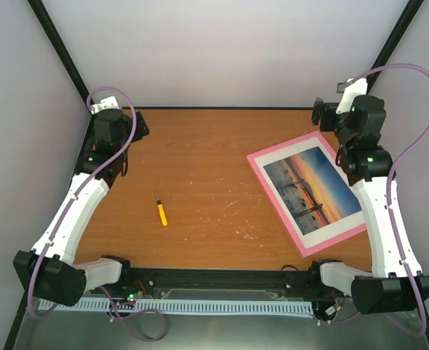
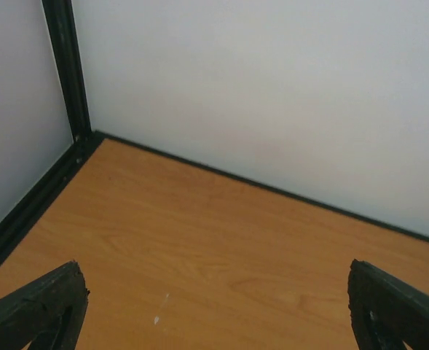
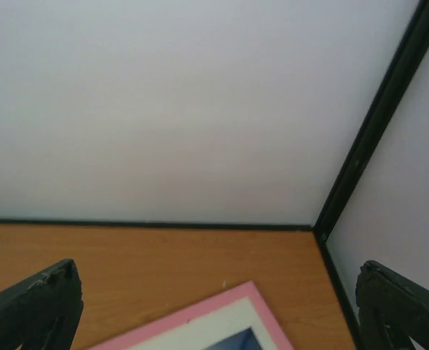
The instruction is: Take the photo out of the frame
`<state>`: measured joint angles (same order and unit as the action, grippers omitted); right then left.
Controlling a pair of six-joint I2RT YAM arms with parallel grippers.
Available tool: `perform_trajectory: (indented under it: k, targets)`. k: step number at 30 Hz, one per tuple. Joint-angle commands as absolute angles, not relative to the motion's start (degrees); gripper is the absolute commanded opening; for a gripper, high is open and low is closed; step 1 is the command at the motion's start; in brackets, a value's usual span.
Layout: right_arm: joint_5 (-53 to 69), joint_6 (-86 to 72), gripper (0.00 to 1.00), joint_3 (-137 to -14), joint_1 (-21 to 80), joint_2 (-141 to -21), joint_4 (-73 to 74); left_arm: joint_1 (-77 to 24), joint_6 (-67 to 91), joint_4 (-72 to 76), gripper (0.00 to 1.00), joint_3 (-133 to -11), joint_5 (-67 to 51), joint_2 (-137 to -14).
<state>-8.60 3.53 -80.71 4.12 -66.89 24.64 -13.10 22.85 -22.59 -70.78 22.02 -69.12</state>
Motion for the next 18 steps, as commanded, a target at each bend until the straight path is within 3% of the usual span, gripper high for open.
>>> perform_trajectory:
  k: [1, 9, 18]
  targets:
    - [-1.46, 5.44, 1.0, -76.08, 3.0, -66.19, 25.67, -10.06, 24.46, -19.95, 0.95, -65.81, 13.71, -65.86]
    - [13.6, 20.52, 0.99, -68.07, 1.55, -65.43, 36.45, -8.99, 23.13, -21.94, 0.84, -56.53, -0.49, -62.19]
    - [18.9, 32.56, 0.86, -59.58, 6.65, -65.33, 48.33, -19.97, 22.6, -22.39, 0.79, -49.42, -7.21, -61.55]
